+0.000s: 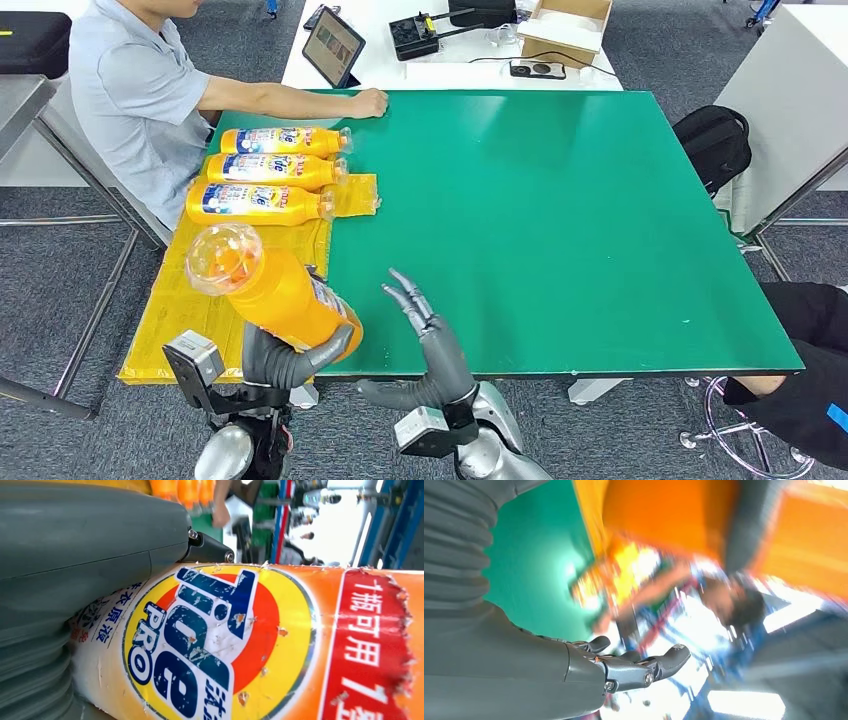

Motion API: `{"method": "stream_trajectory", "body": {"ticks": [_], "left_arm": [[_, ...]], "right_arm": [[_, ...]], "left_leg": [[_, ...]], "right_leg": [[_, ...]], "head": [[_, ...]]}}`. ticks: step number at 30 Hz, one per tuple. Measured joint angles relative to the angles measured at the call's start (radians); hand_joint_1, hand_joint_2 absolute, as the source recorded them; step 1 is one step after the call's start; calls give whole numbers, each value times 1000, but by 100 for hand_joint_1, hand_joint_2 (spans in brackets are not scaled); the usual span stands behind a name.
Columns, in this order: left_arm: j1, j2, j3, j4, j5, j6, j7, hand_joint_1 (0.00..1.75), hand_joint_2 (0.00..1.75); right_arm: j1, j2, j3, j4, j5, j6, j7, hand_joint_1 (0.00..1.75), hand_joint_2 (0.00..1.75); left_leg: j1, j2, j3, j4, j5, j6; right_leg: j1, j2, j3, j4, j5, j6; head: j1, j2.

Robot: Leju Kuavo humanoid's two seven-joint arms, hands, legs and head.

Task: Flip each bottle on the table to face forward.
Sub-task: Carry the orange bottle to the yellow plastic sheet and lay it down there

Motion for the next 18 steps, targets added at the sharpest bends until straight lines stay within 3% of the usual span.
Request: {"method": "stream_trajectory", "body": {"ticks": [5,8,13,18], "left_arm": [[-34,1,46,16,-6,50,24,175,175],[-77,4,92,57,-71,127,34,175,175],[-164,26,180,168,-240,242,53,175,175],[-213,54,202,247,-436,315,75,175,175]], "right_arm": [[0,-16,-1,-63,103,-89,0,0,0],[-7,-23,9,-87,163,-121,0,0,0],[-15,-26,45,-117,151,-115,0,0,0],[-21,-30,68,-134,116,-97,0,0,0]], "left_leg": [[0,0,0,0,0,0],[0,0,0,0,0,0],[0,0,0,0,1,0],[0,0,0,0,1,0]], "right_leg": [[0,0,0,0,0,0],[0,0,0,0,0,0],[0,0,0,1,0,0],[0,0,1,1,0,0]], "head": [[0,0],[0,0],[0,0],[0,0]]}}
